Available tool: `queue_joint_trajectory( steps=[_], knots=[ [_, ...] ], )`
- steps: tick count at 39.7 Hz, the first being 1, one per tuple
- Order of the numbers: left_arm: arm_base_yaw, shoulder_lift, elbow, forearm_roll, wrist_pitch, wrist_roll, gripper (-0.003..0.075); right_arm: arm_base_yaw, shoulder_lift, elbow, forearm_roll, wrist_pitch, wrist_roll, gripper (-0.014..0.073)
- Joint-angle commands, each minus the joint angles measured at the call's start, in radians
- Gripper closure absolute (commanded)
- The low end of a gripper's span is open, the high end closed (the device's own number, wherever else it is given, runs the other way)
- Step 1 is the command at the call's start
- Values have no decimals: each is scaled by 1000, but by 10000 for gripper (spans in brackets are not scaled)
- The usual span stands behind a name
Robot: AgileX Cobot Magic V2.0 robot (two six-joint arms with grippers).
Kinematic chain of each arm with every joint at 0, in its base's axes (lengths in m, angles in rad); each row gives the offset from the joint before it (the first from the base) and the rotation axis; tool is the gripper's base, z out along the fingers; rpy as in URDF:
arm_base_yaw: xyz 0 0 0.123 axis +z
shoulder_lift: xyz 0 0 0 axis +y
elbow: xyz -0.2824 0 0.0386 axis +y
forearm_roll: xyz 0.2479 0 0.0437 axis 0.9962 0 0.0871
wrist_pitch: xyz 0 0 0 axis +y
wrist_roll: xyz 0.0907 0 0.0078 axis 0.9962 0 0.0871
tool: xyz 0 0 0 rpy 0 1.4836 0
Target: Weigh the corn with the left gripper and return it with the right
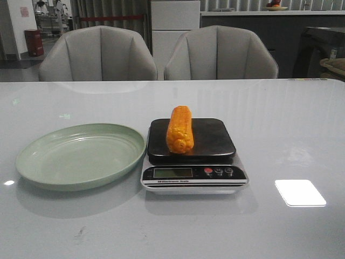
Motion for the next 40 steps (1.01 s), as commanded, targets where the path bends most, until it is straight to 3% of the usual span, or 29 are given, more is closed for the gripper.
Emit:
queue_joint_trajectory(
  steps=[1,6,9,17,26,40],
  knots=[
    [-5,11,-24,3,-71,0,606,-5,24,-38,0,-43,-6,446],
    [-5,11,-24,3,-71,0,606,11,35,-38,23,-42,-6,430],
    [-5,11,-24,3,-71,0,606,36,49,-38,29,-44,-6,358],
    [-5,11,-24,3,-71,0,606,142,125,-40,41,-100,-6,-26],
    [-5,11,-24,3,-71,0,606,266,292,-101,216,-100,-5,-2],
    [-5,11,-24,3,-71,0,606,270,513,-111,285,-199,-5,-2]
  ],
)
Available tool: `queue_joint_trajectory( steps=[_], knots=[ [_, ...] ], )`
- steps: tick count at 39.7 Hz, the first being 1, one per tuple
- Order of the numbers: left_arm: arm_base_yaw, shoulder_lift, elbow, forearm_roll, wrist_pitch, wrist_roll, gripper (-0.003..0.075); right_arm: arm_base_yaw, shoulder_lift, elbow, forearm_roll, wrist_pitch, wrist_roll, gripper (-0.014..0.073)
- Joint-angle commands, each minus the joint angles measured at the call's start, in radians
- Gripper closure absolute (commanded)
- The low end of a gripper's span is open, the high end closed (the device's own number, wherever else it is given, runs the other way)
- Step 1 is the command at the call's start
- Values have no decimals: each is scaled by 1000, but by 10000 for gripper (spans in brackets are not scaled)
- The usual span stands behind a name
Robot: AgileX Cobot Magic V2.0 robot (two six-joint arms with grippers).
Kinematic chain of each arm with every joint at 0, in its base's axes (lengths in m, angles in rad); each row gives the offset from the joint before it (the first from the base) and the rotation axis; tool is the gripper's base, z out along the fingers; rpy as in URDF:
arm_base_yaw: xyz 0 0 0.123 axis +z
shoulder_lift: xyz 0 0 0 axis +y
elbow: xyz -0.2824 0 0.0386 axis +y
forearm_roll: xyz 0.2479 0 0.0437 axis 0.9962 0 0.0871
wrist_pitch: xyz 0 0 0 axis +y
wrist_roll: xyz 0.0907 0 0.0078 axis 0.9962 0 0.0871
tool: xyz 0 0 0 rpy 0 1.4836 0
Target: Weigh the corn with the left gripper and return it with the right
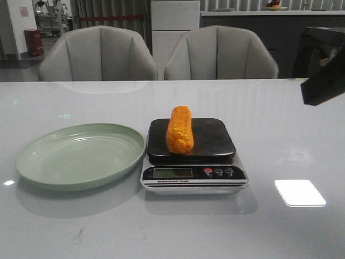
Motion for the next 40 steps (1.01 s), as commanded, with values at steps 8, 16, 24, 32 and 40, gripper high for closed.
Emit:
queue_joint_trajectory(
  steps=[8,16,24,32,40],
  knots=[
    [-5,11,-24,3,-76,0,606,1,186,-102,91,-87,-5,-2],
    [-5,11,-24,3,-76,0,606,7,326,-242,209,9,-6,-2],
    [-5,11,-24,3,-76,0,606,102,458,-502,193,123,-7,-2],
    [-5,11,-24,3,-76,0,606,181,602,-709,160,161,-7,-2],
    [-5,11,-24,3,-76,0,606,186,756,-886,136,289,16,-2]
  ],
)
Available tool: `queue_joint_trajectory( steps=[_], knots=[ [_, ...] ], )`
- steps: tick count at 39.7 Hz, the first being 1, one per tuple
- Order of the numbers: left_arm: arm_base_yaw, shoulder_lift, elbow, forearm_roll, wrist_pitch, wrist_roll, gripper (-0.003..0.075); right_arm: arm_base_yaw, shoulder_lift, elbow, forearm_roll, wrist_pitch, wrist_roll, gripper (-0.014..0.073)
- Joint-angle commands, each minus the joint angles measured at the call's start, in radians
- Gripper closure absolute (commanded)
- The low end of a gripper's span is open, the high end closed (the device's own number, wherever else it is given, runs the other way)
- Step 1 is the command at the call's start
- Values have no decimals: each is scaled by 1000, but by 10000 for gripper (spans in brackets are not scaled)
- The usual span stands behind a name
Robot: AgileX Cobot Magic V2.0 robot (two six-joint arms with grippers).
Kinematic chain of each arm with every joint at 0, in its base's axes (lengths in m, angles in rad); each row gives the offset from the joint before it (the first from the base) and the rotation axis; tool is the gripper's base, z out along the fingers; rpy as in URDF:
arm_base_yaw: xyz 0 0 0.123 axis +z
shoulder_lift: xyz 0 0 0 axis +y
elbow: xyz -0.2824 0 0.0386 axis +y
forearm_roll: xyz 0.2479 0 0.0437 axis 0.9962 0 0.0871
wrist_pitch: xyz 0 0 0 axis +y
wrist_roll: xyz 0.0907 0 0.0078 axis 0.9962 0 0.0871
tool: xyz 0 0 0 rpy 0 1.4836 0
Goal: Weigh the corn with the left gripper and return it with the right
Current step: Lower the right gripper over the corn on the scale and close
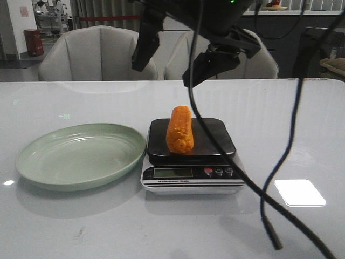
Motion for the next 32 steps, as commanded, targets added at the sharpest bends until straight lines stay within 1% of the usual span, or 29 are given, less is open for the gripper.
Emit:
queue_joint_trajectory(
  steps=[1,5,9,11,18,24,32],
  knots=[
    [-5,11,-24,3,-76,0,606,0,23,-107,-38,40,38,-2],
    [-5,11,-24,3,-76,0,606,1,89,-199,-187,137,194,6],
    [-5,11,-24,3,-76,0,606,3,130,-276,-371,247,345,31],
    [-5,11,-24,3,-76,0,606,3,145,-302,-430,288,401,34],
    [-5,11,-24,3,-76,0,606,4,195,-350,-428,313,449,37],
    [-5,-5,-24,3,-76,0,606,4,254,-392,-413,374,467,37],
    [-5,-22,-24,3,-76,0,606,23,316,-400,-408,403,483,39]
  ],
)
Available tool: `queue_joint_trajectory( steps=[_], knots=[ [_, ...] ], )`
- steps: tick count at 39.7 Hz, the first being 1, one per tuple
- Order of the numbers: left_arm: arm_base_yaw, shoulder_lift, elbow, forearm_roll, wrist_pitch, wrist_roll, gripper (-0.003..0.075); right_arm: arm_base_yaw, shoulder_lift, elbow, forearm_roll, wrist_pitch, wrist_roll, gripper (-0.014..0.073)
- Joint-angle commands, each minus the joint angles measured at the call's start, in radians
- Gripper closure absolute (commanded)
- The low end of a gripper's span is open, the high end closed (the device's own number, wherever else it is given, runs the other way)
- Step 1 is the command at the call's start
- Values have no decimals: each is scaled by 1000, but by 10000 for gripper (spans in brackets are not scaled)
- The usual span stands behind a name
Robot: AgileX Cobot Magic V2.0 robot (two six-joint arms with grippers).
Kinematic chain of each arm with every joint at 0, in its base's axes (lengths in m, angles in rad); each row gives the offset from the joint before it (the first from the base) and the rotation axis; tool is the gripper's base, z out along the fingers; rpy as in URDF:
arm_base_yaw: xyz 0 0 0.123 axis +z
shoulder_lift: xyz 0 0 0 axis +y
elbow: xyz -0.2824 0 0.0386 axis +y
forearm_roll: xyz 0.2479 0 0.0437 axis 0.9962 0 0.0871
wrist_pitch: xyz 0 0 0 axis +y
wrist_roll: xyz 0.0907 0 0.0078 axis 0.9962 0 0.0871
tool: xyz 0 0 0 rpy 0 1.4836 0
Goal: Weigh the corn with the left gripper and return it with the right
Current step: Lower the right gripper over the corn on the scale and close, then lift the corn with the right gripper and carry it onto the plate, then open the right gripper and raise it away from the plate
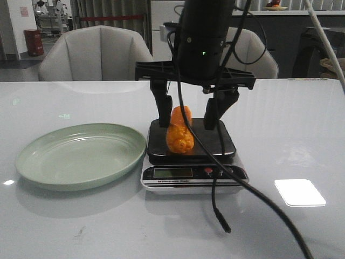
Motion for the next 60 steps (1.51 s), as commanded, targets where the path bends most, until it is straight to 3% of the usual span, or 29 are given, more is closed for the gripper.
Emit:
queue_joint_trajectory(
  steps=[1,5,14,20,29,35,42,45,60],
  knots=[
    [-5,-22,-24,3,-76,0,606,10,-33,-32,8,-4,5,39],
    [-5,-22,-24,3,-76,0,606,10,-21,-33,45,-11,5,88],
    [-5,-22,-24,3,-76,0,606,20,-21,-94,119,-19,4,377],
    [-5,-22,-24,3,-76,0,606,72,-21,-133,236,-69,4,406],
    [-5,-22,-24,3,-76,0,606,149,29,-133,304,-216,-3,406],
    [-5,-22,-24,3,-76,0,606,176,67,-133,303,-241,-43,344],
    [-5,-22,-24,3,-76,0,606,201,85,-133,304,-299,-43,92],
    [-5,-22,-24,3,-76,0,606,205,85,-134,304,-320,-43,32],
    [-5,-22,-24,3,-76,0,606,167,19,-168,270,-268,-53,14]
  ],
)
